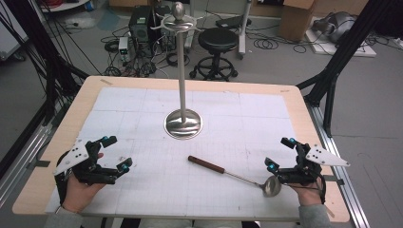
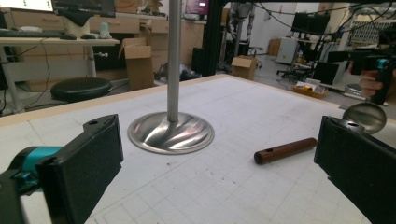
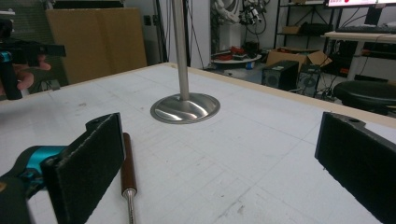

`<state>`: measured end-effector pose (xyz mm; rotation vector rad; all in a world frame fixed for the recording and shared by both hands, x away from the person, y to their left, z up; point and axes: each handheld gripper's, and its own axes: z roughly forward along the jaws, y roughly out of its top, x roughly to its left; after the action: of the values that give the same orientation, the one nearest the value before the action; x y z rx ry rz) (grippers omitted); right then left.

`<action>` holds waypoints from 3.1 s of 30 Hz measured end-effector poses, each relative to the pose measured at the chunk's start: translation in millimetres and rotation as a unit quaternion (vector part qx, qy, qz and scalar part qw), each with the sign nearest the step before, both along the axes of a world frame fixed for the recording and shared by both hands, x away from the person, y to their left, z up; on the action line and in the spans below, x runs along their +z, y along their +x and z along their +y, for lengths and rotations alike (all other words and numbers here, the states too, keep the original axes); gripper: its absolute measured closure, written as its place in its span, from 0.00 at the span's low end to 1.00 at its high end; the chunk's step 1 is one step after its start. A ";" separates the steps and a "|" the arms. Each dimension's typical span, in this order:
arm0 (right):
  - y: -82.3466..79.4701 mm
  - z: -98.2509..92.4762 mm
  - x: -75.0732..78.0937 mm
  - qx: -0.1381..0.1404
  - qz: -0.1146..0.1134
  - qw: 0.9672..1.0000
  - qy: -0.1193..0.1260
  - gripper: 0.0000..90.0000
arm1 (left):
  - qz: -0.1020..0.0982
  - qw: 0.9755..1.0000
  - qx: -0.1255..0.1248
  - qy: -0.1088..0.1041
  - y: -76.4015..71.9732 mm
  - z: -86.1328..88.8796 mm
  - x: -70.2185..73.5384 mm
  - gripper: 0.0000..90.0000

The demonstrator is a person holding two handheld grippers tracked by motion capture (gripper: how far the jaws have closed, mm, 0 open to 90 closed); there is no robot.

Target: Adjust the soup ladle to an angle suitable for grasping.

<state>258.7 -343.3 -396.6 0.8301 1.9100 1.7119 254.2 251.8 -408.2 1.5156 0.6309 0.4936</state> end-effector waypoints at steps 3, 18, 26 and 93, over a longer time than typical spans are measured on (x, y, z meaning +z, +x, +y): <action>-0.2 0.7 0.1 0.001 0.001 1.000 -0.002 0.01 | 0.000 1.000 -0.002 0.001 -0.1 -0.4 -0.1 0.02; 0.6 10.8 6.8 -0.006 -0.003 1.000 0.000 0.01 | 0.010 1.000 0.000 0.012 1.4 -2.9 -1.9 0.02; 2.1 12.1 11.4 0.012 0.006 1.000 -0.001 0.26 | 0.016 1.000 -0.001 0.018 2.4 -3.2 -2.7 0.02; 53.7 119.6 -14.3 0.159 0.117 0.960 -0.200 0.99 | 0.019 0.999 0.009 0.036 0.6 -1.2 -5.9 0.02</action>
<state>312.5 -223.7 -410.9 0.6127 2.5550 1.3533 254.7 250.6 -414.0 1.5915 0.6636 0.5062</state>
